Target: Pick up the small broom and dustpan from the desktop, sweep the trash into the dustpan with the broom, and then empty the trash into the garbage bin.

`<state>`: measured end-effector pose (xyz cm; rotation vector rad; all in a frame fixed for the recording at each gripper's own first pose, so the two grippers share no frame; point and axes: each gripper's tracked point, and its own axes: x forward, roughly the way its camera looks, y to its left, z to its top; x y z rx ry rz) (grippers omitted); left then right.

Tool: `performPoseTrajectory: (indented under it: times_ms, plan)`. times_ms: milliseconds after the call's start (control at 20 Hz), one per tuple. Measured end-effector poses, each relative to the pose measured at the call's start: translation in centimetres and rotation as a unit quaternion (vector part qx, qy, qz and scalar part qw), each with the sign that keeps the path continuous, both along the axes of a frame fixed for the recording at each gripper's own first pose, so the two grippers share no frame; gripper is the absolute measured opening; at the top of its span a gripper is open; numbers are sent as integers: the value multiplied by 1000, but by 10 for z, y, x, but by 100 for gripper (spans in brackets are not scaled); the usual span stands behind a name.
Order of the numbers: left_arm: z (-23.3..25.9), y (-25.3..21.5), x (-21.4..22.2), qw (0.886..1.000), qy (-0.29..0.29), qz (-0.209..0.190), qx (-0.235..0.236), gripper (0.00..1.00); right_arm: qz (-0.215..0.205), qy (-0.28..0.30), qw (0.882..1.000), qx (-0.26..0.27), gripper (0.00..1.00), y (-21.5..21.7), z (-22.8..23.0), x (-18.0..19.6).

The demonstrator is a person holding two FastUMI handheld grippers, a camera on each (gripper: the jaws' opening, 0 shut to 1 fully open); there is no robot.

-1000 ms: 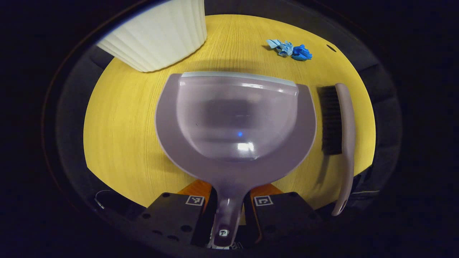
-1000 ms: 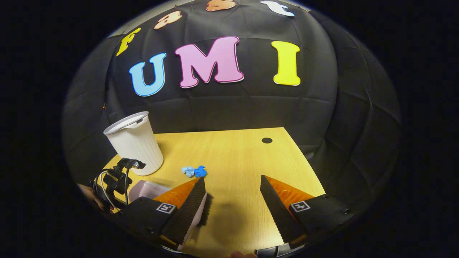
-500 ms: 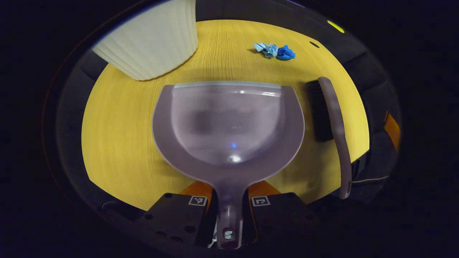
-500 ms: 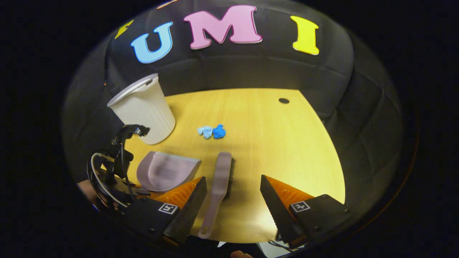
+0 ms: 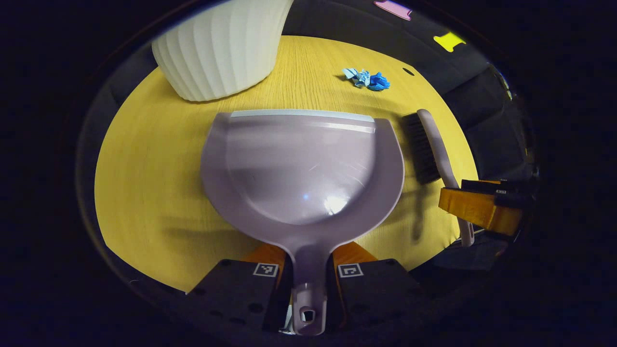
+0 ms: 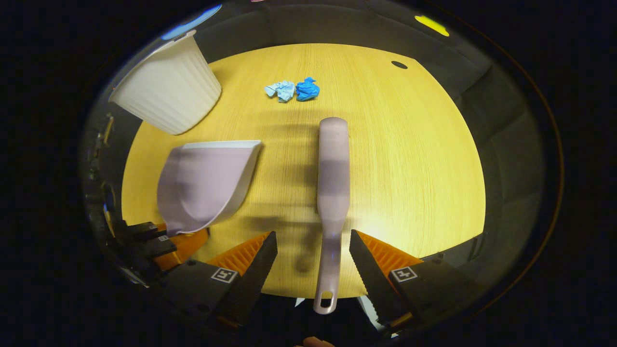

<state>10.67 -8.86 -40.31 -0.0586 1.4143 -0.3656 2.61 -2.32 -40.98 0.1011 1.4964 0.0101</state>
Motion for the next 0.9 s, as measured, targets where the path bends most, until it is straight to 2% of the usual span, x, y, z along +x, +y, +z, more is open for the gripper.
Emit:
performPoseTrajectory:
  times_ms: [150, 300, 350, 400, 450, 500, 550, 600, 700, 800, 900]
  plan:
    - [-1, 3, 3, 1000, -7, -12, 2, 29, -7, 50, 999, -18, 99, -6, -17, 0]
    - [-3, -1, 8, 1000, -13, -22, -2, 29, 4, 90, 995, -36, 99, -15, -29, -6]
    - [-3, -2, 8, 1000, -13, -24, -2, 29, 4, 102, 994, -30, 92, -14, -30, -7]
    - [-4, -3, 9, 1000, -14, -27, -3, 29, -4, 108, 994, -24, 99, -13, -34, -8]
    - [-4, -3, 10, 999, -14, -29, -3, 29, -16, 115, 993, -21, 95, -14, -37, -8]
    - [-3, -4, 11, 999, -14, -31, -4, 29, -28, 119, 992, -22, 82, -16, -41, -7]
    - [-3, -5, 11, 999, -14, -31, -5, 29, -41, 125, 991, -18, 66, -16, -45, -7]
    - [-3, -7, 12, 999, -13, -30, -6, 29, -47, 132, 990, -14, 43, -17, -48, -7]
    - [-4, -8, 12, 999, -12, -29, -3, 29, -47, 139, 989, 1, 32, -15, -52, -6]
    - [-4, -10, 13, 999, -9, -31, -1, 28, -40, 139, 989, 23, 31, -12, -54, -1]
    - [-4, -14, 12, 999, -5, -31, 0, 29, -6, 135, 990, 49, 28, -12, -48, 2]
